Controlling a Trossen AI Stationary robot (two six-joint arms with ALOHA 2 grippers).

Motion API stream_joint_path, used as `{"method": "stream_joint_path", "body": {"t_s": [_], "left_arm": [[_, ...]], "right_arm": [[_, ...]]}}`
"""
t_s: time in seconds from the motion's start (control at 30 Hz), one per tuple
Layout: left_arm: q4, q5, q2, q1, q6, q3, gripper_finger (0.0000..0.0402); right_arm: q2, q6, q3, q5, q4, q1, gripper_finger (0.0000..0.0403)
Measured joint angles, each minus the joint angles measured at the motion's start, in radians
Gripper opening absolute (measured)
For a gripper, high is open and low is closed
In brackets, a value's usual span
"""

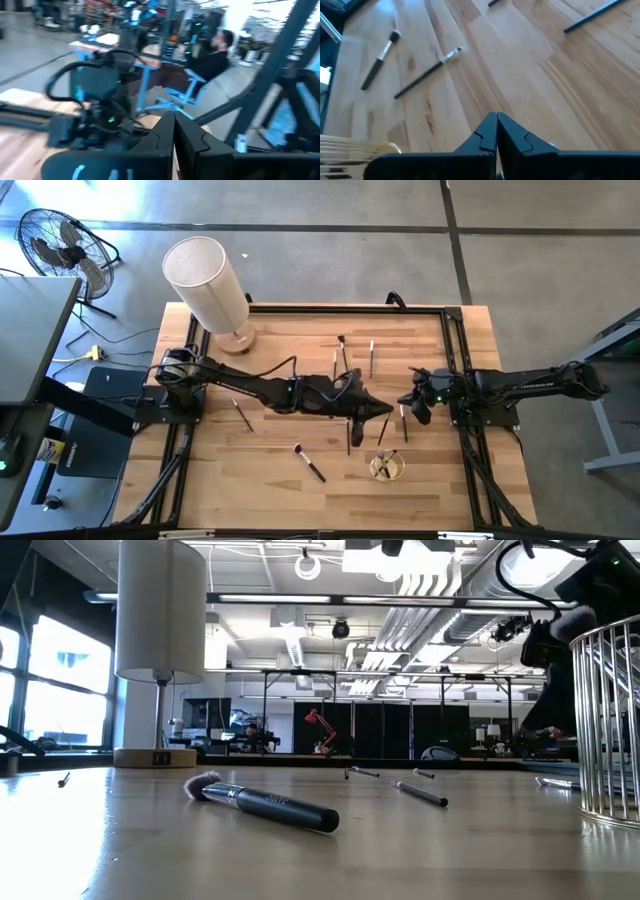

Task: Pick & Place Makeup Brushes
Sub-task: Put the eyeshadow brush into the pens makeup holder

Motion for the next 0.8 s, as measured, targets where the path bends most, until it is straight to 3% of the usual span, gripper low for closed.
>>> {"method": "stream_joint_path", "body": {"t_s": [0.3,0.8], "left_arm": [[0.005,0.014,0.021,-0.05,0.169,0.0,0.0],[0.187,0.037,0.159,-0.08,0.169,0.01,0.0]], "right_arm": [[0.0,0.024,0.0,-0.002,0.002,0.0,0.0],[0.001,0.095,0.0,-0.049,-0.007,0.0,0.0]]}}
